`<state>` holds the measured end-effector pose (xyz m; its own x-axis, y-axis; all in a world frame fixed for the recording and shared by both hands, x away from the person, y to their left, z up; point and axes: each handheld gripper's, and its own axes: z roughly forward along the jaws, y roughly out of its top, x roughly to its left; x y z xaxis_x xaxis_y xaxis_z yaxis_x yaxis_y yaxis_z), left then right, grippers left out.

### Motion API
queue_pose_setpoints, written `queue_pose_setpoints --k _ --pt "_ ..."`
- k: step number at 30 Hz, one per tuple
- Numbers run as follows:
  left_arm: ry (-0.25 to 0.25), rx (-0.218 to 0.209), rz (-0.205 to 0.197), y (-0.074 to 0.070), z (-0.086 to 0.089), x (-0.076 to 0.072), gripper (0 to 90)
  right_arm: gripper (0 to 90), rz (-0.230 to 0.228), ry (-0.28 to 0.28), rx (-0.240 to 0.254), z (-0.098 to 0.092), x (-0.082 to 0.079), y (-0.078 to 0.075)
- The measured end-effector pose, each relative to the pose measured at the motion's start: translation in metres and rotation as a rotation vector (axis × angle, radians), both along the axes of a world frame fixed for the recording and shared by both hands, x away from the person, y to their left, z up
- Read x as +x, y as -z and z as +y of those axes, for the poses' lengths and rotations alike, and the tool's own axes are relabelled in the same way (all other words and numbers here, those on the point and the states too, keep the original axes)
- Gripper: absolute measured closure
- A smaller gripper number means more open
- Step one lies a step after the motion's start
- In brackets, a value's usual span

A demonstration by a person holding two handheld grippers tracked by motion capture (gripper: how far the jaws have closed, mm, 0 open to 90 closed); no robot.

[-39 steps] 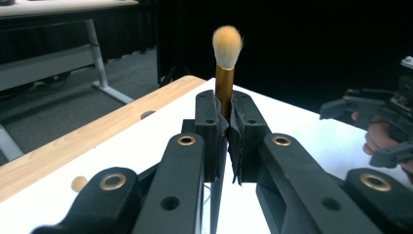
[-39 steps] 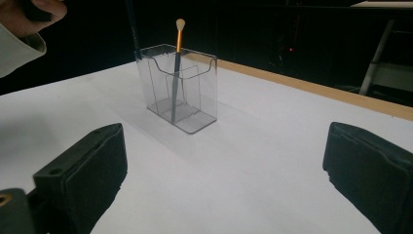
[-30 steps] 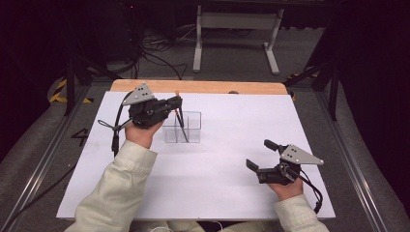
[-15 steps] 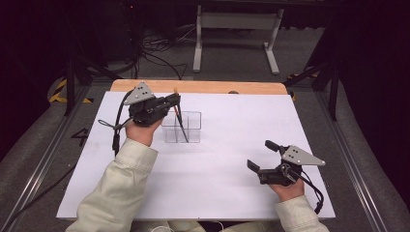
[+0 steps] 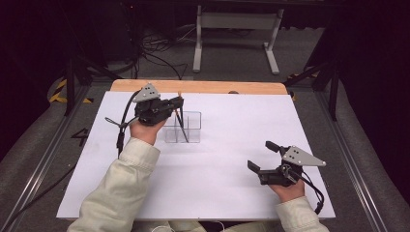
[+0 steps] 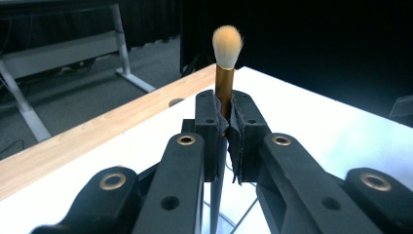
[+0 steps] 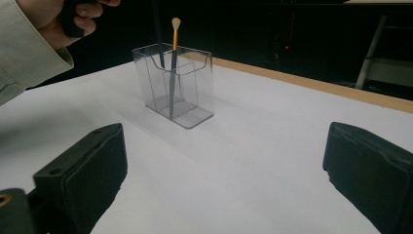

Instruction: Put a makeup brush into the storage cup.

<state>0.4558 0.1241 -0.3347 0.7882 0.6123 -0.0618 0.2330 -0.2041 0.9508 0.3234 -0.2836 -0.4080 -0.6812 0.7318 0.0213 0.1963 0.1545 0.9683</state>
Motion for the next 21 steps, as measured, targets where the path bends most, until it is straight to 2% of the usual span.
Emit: queue_pose_setpoints --k 18,21 --pt "-0.001 0.046 0.074 0.0102 -0.0042 0.0082 83.1 2.8 0.001 -0.002 0.006 -0.0007 0.0004 -0.0003" --pt "0.000 0.053 0.075 0.0103 -0.0043 0.0084 83.0 2.9 0.001 -0.003 0.008 -0.0007 0.0006 -0.0003"
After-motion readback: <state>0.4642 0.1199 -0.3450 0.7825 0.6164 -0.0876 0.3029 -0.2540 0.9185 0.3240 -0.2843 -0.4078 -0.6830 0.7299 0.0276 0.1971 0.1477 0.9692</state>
